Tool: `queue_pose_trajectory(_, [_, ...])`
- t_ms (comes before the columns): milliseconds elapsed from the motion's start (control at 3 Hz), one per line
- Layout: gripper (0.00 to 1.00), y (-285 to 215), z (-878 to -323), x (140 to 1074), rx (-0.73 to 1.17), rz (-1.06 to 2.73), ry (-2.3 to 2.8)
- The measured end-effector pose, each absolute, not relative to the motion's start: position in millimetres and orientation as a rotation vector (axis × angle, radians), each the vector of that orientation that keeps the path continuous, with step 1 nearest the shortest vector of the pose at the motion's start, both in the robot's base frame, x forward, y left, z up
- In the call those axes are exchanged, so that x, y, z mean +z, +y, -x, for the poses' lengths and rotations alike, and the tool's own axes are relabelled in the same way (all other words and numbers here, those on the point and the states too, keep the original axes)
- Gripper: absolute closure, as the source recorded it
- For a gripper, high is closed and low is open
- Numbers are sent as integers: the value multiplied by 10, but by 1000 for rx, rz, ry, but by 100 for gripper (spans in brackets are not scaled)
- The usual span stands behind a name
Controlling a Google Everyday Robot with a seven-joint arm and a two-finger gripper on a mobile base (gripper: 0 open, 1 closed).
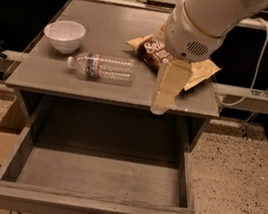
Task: Place water bottle into top drawer
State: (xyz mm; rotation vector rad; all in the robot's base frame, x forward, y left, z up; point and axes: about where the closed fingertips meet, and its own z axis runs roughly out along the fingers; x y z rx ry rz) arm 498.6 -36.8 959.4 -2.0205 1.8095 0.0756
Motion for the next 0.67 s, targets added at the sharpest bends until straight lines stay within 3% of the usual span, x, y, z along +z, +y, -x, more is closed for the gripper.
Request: queue_pose_trajectory(667, [0,-381,-5364,9519,229,1983,1712])
